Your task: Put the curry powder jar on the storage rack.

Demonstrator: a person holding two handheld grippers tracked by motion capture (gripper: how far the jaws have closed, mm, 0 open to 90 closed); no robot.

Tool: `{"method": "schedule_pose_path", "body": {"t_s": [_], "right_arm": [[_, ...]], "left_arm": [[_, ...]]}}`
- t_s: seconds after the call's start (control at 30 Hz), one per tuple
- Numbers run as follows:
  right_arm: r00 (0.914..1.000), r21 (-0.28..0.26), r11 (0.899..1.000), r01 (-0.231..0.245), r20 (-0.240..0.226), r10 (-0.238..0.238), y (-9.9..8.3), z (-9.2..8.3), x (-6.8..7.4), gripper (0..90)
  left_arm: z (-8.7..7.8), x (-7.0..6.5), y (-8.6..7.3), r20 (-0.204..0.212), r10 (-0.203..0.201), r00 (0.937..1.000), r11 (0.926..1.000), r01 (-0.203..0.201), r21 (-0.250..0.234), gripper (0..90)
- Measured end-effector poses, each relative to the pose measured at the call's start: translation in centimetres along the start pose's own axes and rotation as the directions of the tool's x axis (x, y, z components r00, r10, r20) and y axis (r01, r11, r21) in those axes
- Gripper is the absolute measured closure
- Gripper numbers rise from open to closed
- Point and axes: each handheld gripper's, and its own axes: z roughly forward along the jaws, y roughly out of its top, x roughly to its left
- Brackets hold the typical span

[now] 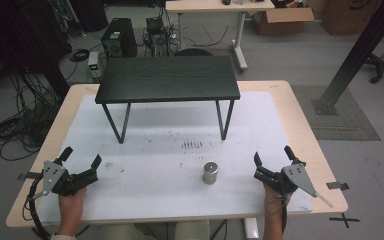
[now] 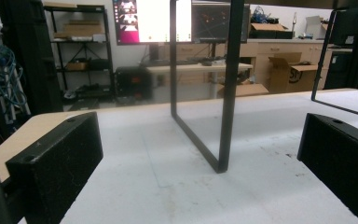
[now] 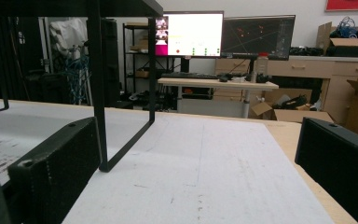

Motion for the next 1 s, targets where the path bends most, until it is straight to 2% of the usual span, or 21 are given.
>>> {"method": "schedule_pose_path", "body": {"t_s": [0.87, 1.0], "right_arm": [[1.0000, 0.005, 1.000, 0.005, 0.004, -0.005, 0.05, 0.06, 0.05, 0.0], [0.9999, 0.020, 1.000, -0.013, 0.002, 0.013, 0.11, 0.22, -0.13, 0.0]], "left_arm": [[-0.05, 0.01, -0.02, -0.001, -0.001, 1.0000, 1.0000, 0.001, -0.005, 0.2], [-0.05, 0.00, -0.01, -0.001, 0.000, 1.0000, 1.0000, 0.000, -0.005, 0.2]]}}
